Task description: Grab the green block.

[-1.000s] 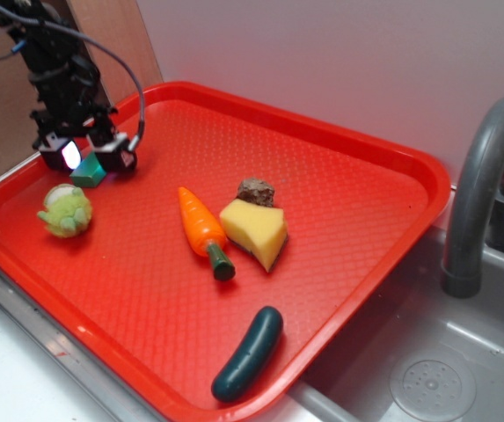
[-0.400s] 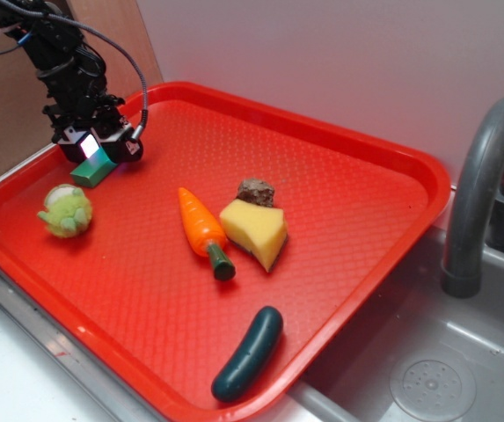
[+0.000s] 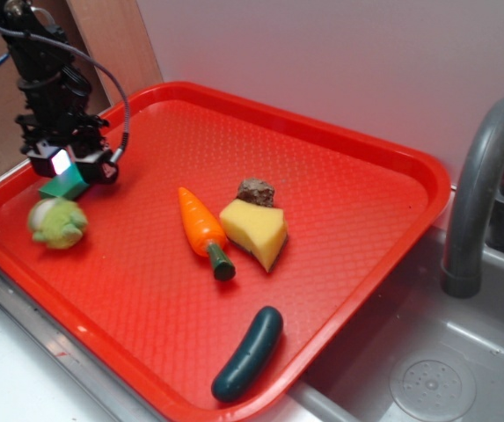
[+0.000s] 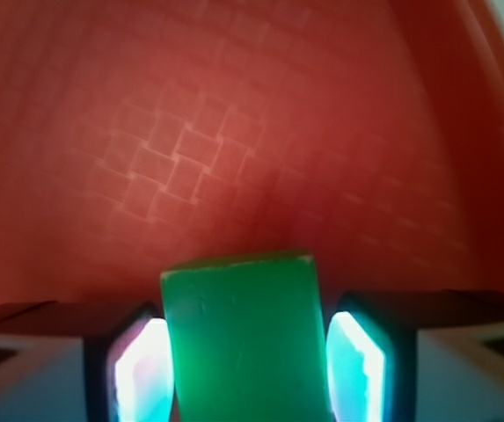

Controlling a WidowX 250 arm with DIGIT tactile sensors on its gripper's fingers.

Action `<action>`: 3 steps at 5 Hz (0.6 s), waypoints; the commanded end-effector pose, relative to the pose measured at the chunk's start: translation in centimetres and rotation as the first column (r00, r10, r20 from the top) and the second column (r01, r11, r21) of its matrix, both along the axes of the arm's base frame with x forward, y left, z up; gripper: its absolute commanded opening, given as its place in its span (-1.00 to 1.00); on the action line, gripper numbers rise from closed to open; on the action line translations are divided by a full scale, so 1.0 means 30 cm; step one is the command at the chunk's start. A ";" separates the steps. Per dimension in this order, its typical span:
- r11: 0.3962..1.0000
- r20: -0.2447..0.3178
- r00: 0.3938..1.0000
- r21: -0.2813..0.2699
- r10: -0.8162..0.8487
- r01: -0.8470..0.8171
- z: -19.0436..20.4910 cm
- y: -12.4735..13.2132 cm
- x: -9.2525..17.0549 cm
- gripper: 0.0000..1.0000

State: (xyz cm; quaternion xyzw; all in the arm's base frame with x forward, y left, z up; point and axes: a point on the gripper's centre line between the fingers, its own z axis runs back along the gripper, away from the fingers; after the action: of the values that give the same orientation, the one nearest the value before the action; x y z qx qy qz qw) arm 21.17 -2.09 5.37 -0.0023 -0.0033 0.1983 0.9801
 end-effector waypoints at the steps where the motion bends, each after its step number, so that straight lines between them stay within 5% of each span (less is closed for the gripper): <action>1: 0.994 0.057 0.996 -0.086 0.074 -0.069 0.374 -0.060 0.112 -1.00; 3: 0.987 0.180 0.979 -0.110 -0.096 0.117 0.712 -0.147 0.089 -1.00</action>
State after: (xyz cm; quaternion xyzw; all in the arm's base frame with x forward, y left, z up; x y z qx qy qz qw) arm 24.47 -6.18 24.74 -0.0652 -0.0432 0.1533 0.9851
